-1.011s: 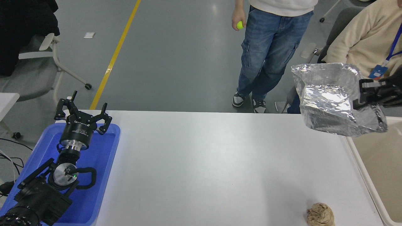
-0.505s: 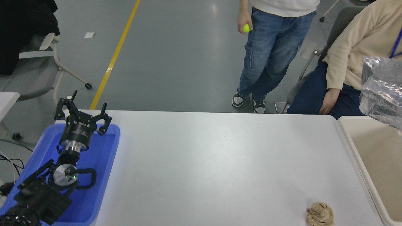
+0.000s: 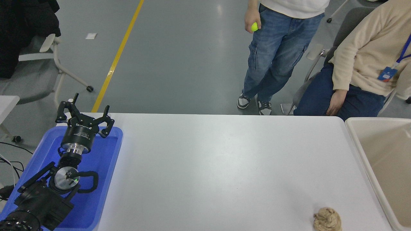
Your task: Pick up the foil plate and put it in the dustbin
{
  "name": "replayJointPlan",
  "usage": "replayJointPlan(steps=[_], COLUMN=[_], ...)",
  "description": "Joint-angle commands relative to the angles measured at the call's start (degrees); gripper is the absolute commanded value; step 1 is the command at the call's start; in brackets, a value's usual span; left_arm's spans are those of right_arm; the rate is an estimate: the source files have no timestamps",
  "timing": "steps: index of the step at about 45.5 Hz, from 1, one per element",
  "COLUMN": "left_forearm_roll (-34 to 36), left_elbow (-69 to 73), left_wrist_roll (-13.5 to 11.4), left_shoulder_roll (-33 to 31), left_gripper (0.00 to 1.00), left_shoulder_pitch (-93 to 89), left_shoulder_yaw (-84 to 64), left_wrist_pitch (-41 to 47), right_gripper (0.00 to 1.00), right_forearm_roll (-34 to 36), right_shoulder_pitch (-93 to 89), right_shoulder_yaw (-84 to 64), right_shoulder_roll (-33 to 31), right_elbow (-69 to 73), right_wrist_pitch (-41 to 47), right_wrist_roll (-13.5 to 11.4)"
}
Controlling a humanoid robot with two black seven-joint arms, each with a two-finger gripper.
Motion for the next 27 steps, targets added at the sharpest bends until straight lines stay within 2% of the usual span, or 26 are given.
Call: replayJointPlan(steps=[1, 6, 19, 27], left_forearm_roll=[0.05, -0.03, 0.05, -0.04], left_elbow=[-0.01, -0.01, -0.01, -0.01], left_wrist_roll=[0.0, 0.0, 0.0, 0.0], left_shoulder_roll=[0.0, 0.0, 0.0, 0.0], left_gripper=[1.0, 1.0, 1.0, 1.0], left_shoulder_pitch=[0.0, 0.0, 0.0, 0.0], left_shoulder_yaw=[0.01, 0.01, 0.01, 0.01], left_wrist_pitch=[0.08, 0.08, 0.08, 0.08], right_gripper=[0.0, 0.0, 0.0, 0.0], right_forearm_roll=[0.36, 0.36, 0.44, 1.76], right_shoulder_pitch=[-25.15, -30.25, -38.35, -40.19], right_shoulder_yaw=[17.69, 20.06, 23.76, 24.55], right_shoulder_roll=[9.69, 14.71, 22.09, 26.14], right_elbow=[-17.28, -22.47, -27.13, -31.44], right_wrist_pitch=[-2.8, -5.61, -20.19, -25.12], right_wrist_roll=[-0.18, -0.18, -0.53, -4.49])
